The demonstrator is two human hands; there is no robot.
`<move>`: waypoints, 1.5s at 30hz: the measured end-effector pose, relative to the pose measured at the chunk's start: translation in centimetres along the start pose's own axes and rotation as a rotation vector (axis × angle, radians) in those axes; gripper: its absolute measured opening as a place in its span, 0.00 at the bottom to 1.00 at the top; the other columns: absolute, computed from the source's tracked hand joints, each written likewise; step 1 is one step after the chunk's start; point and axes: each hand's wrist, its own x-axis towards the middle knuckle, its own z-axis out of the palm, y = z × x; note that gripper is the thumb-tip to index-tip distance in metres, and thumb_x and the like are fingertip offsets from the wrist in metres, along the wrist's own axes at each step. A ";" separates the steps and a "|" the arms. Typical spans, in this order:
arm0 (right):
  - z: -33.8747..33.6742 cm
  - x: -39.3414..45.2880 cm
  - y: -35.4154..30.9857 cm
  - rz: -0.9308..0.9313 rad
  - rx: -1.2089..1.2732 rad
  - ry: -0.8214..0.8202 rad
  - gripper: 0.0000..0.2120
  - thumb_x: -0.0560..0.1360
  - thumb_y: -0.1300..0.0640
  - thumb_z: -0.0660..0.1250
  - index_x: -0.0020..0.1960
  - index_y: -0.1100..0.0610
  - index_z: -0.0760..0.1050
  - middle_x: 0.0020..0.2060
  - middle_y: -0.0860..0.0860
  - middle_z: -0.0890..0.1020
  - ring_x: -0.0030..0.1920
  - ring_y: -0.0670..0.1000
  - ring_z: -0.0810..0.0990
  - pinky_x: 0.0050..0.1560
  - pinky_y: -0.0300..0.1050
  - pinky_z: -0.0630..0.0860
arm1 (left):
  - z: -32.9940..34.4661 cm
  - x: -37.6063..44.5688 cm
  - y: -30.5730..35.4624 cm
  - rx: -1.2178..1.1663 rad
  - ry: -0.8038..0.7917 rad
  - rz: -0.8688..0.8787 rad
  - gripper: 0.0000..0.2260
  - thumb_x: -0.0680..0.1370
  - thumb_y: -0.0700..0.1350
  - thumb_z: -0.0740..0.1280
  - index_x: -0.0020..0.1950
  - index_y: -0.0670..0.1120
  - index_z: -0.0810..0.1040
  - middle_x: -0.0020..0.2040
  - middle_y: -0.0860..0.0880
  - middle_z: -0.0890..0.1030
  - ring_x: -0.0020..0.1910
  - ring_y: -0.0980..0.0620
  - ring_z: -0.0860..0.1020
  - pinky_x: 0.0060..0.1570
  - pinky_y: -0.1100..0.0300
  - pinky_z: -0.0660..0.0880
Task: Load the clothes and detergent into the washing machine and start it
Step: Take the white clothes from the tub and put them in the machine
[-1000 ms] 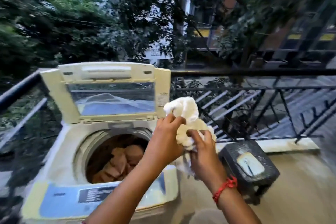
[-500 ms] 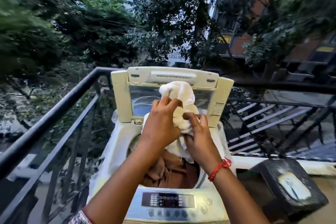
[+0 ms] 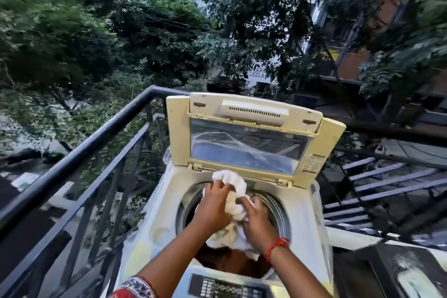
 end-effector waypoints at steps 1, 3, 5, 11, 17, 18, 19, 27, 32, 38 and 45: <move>0.4 0.2 0.8 0.012 -0.018 -0.031 0.27 0.69 0.64 0.64 0.62 0.40 0.67 0.56 0.51 0.67 0.53 0.59 0.73 0.55 0.48 0.72 | 0.9 0.4 -0.2 0.001 -0.022 -0.010 0.27 0.65 0.40 0.68 0.64 0.52 0.69 0.62 0.49 0.67 0.60 0.44 0.65 0.53 0.51 0.72; 1.2 0.7 2.6 0.026 -0.054 -0.105 0.29 0.68 0.64 0.63 0.64 0.39 0.65 0.56 0.52 0.67 0.53 0.60 0.73 0.52 0.49 0.73 | 2.7 1.1 -0.7 0.023 -0.063 -0.038 0.28 0.66 0.40 0.67 0.66 0.52 0.68 0.63 0.49 0.66 0.62 0.44 0.64 0.57 0.50 0.71; 1.6 1.2 4.7 0.040 -0.113 -0.201 0.30 0.69 0.63 0.64 0.66 0.40 0.64 0.58 0.52 0.67 0.55 0.60 0.72 0.53 0.49 0.72 | 4.6 1.8 -1.0 0.097 -0.166 -0.067 0.30 0.67 0.42 0.68 0.69 0.51 0.66 0.66 0.47 0.65 0.63 0.43 0.63 0.61 0.51 0.68; 2.6 3.2 10.8 0.158 0.162 -0.320 0.29 0.69 0.50 0.73 0.68 0.50 0.69 0.60 0.53 0.71 0.62 0.54 0.74 0.59 0.36 0.67 | 9.4 4.0 -2.4 0.171 -0.375 -0.208 0.31 0.72 0.53 0.68 0.73 0.48 0.64 0.70 0.45 0.67 0.71 0.43 0.64 0.65 0.54 0.59; 3.0 6.6 12.5 0.192 0.450 -0.187 0.16 0.71 0.58 0.72 0.41 0.36 0.73 0.40 0.36 0.79 0.42 0.31 0.77 0.44 0.26 0.68 | 11.1 7.2 -1.6 -0.354 -0.146 -0.520 0.14 0.73 0.56 0.62 0.52 0.50 0.80 0.49 0.51 0.84 0.51 0.50 0.81 0.51 0.59 0.76; 3.3 7.3 12.4 0.231 0.509 -0.194 0.14 0.71 0.58 0.72 0.40 0.38 0.74 0.39 0.37 0.80 0.42 0.33 0.78 0.46 0.28 0.70 | 11.2 7.9 -1.1 -0.610 -0.081 -0.649 0.12 0.72 0.54 0.66 0.49 0.49 0.81 0.47 0.50 0.84 0.48 0.50 0.81 0.51 0.56 0.78; 3.7 8.0 12.3 0.292 0.585 -0.188 0.12 0.71 0.58 0.72 0.39 0.41 0.76 0.40 0.40 0.82 0.44 0.38 0.79 0.48 0.34 0.72 | 11.5 8.6 -0.7 -0.894 -0.030 -0.788 0.11 0.71 0.51 0.70 0.49 0.46 0.81 0.45 0.46 0.82 0.45 0.48 0.80 0.48 0.54 0.78; 5.8 13.9 11.1 0.936 1.684 -0.101 0.09 0.80 0.65 0.57 0.51 0.56 0.74 0.43 0.55 0.80 0.41 0.49 0.79 0.37 0.40 0.79 | 13.8 14.5 -1.4 -1.570 0.150 -1.080 0.20 0.82 0.48 0.59 0.70 0.39 0.68 0.71 0.39 0.69 0.71 0.41 0.67 0.50 0.51 0.73; 6.4 15.7 11.3 1.126 1.893 0.044 0.07 0.81 0.62 0.57 0.48 0.61 0.74 0.36 0.55 0.81 0.38 0.51 0.82 0.31 0.40 0.80 | 14.3 15.7 -2.4 -1.704 0.142 -1.068 0.25 0.83 0.55 0.52 0.74 0.40 0.63 0.73 0.40 0.67 0.71 0.43 0.67 0.62 0.55 0.66; 7.1 17.0 10.9 1.156 1.954 0.179 0.09 0.80 0.63 0.60 0.43 0.65 0.75 0.28 0.56 0.81 0.25 0.49 0.81 0.29 0.38 0.79 | 15.7 16.7 -3.5 -1.721 0.113 -1.011 0.26 0.79 0.57 0.60 0.66 0.36 0.72 0.61 0.41 0.79 0.55 0.49 0.79 0.59 0.58 0.71; 7.8 16.7 11.6 1.186 1.897 0.182 0.10 0.80 0.65 0.58 0.43 0.67 0.74 0.26 0.57 0.80 0.24 0.50 0.81 0.28 0.39 0.80 | 16.2 15.9 -4.9 -1.674 0.038 -0.961 0.21 0.78 0.56 0.62 0.60 0.40 0.75 0.54 0.42 0.81 0.55 0.49 0.79 0.63 0.57 0.72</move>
